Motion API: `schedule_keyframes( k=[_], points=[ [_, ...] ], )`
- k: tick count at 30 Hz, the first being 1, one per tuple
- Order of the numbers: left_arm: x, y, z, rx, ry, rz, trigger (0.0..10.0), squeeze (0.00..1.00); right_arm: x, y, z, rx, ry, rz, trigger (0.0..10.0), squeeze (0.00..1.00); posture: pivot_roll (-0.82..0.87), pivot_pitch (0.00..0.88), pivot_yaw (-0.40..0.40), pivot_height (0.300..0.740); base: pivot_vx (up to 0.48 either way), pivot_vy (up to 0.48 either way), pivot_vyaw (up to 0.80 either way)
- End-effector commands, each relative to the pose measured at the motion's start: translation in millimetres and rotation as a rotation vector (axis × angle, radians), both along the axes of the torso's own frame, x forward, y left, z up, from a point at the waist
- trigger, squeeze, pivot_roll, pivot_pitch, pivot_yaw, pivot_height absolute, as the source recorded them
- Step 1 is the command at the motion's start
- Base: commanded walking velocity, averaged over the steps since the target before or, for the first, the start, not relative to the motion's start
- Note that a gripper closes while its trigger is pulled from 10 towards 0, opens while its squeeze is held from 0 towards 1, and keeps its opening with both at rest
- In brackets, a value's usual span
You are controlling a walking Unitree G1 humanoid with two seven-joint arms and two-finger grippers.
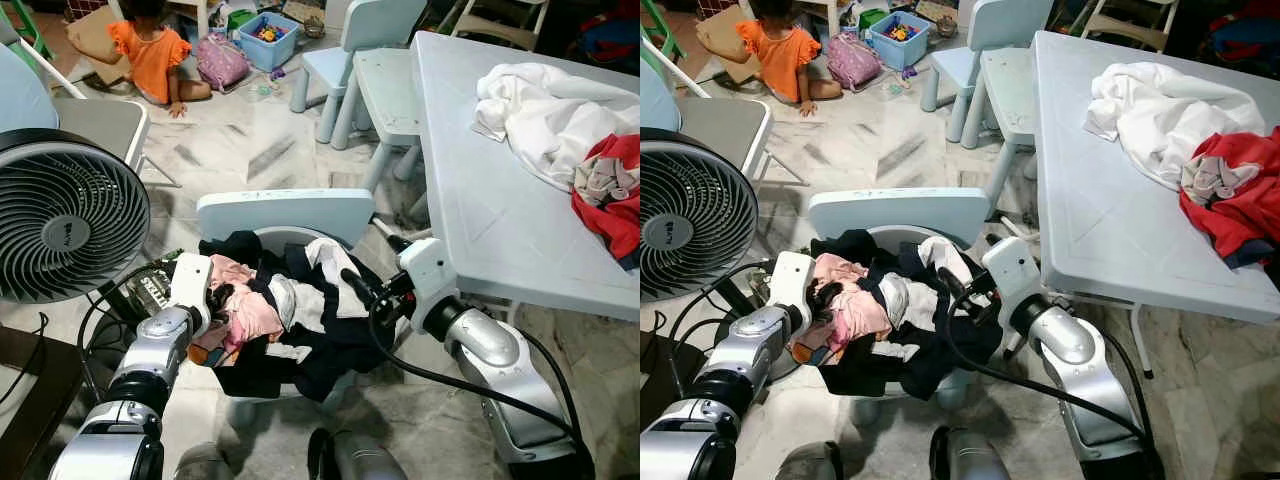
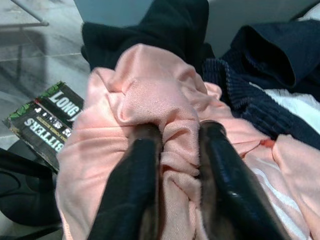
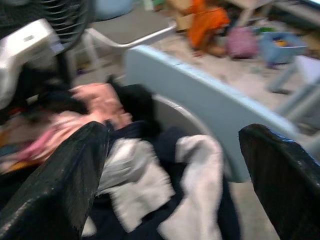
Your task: Hang hanger
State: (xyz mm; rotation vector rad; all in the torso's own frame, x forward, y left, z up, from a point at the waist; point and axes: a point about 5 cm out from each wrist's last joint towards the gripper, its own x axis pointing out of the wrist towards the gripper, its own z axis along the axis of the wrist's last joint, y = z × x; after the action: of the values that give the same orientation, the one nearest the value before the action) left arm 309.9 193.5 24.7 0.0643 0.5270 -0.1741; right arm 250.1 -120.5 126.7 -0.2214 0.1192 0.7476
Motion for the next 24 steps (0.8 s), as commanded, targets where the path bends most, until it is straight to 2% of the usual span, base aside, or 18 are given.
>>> schedule_keyframes(
  k=[1,5,9,11,15,17,18,20,23,24],
  points=[
    [2.6,1.8,3,-0.009,-0.013,0.007,0.0,0.0,-1.1,-2.8,-3,-0.014,0.032,0.037,10.0,0.0,-0.08,0.113,-0.106,0.74,0.0,0.0,0.0],
    [7.2,6.2,8,0.002,-0.03,0.042,0.0,0.0,0.8,-7.3,-6,-0.034,0.055,0.07,10.0,0.0,-0.07,0.106,-0.103,0.74,0.0,0.0,0.0],
    [9.1,7.6,10,-0.01,-0.044,0.061,0.0,0.0,-9.8,-10.0,-18,-0.104,0.15,0.199,10.0,0.0,-0.06,0.099,-0.097,0.74,0.0,0.0,0.0],
    [9.1,7.8,10,-0.011,-0.044,0.06,0.0,0.0,-11.6,-11.6,-21,-0.127,0.169,0.222,10.0,0.0,-0.06,0.098,-0.093,0.74,0.0,0.0,0.0],
    [15.8,9.2,21,-0.015,-0.108,0.086,0.0,0.0,-8.7,-20.1,-26,-0.162,0.193,0.185,10.0,0.0,-0.07,0.096,-0.081,0.74,0.0,0.0,0.0],
    [23.9,6.3,36,-0.046,-0.188,0.089,0.0,0.0,-7.2,-24.1,-29,-0.176,0.193,0.155,10.0,0.0,-0.07,0.097,-0.072,0.74,0.0,0.0,0.0],
    [23.9,6.3,36,-0.046,-0.188,0.089,0.0,0.0,-7.2,-24.1,-29,-0.176,0.193,0.155,10.0,0.0,-0.07,0.097,-0.072,0.74,0.0,0.0,0.0],
    [30.7,-1.7,51,-0.083,-0.262,0.063,0.0,0.0,-4.2,-27.4,-31,-0.184,0.188,0.112,10.0,0.0,-0.07,0.099,-0.067,0.74,0.0,0.0,0.0],
    [34.2,-13.3,62,-0.121,-0.319,0.018,0.0,0.0,-1.0,-27.7,-32,-0.185,0.182,0.082,10.0,0.0,-0.07,0.099,-0.068,0.74,0.0,0.0,0.0],
    [34.9,-22.3,68,-0.143,-0.351,-0.02,0.0,0.0,1.4,-27.8,-33,-0.189,0.179,0.064,10.0,0.0,-0.07,0.101,-0.069,0.74,0.0,0.0,0.0]
  ],
)
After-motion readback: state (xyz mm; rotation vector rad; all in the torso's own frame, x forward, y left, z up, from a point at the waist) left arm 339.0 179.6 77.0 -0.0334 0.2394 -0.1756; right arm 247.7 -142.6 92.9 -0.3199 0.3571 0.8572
